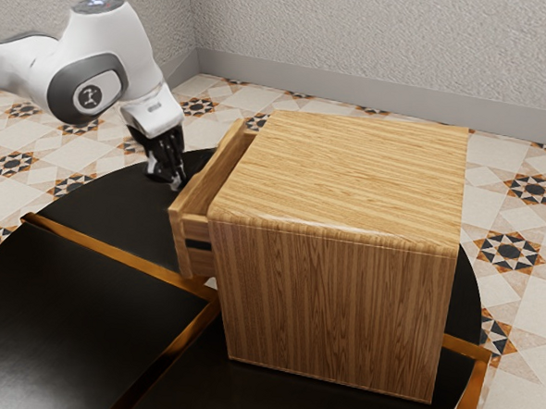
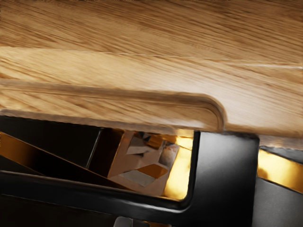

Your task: Push the drawer handle with one arm to close the drawer

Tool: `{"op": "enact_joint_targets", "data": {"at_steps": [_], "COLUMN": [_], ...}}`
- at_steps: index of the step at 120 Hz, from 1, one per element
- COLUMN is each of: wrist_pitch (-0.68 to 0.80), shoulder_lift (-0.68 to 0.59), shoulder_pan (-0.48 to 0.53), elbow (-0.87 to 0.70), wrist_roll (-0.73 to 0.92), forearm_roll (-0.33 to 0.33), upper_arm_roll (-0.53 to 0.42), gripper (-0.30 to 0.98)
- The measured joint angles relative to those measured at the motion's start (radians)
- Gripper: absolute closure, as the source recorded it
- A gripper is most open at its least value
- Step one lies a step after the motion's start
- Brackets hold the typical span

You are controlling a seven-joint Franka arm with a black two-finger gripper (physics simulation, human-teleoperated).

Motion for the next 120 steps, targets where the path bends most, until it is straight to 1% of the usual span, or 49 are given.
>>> {"op": "enact_joint_targets", "data": {"at_steps": [27, 64, 74, 82, 90, 96, 102, 106, 109, 115, 120], "wrist_pitch": [0.053, 0.096, 0.102, 0.07, -0.002, -0.081, -0.186, -0.248, -0.288, -0.355, -0.399], "shoulder_lift": [0.04, 0.068, 0.049, 0.027, 0.006, -0.004, 0.004, 0.028, 0.061, 0.124, 0.179], "shoulder_pan": [0.001, 0.005, 0.018, 0.125, 0.272, 0.434, 0.603, 0.7, 0.769, 0.849, 0.921], "elbow": [-0.002, -0.003, -0.025, -0.045, -0.048, -0.026, 0.053, 0.123, 0.182, 0.278, 0.352], "wrist_roll": [0.017, 0.032, 0.039, 0.036, 0.023, -0.001, -0.053, -0.095, -0.126, -0.185, -0.233], "forearm_roll": [-0.06, -0.111, -0.153, -0.175, -0.16, -0.143, -0.143, -0.169, -0.202, -0.271, -0.316], "upper_arm_roll": [-0.042, -0.087, -0.089, -0.146, -0.208, -0.312, -0.458, -0.558, -0.628, -0.713, -0.787], "gripper": [0.67, 0.67, 0.64, 0.58, 0.52, 0.49, 0.4, 0.35, 0.31, 0.24, 0.2]}}
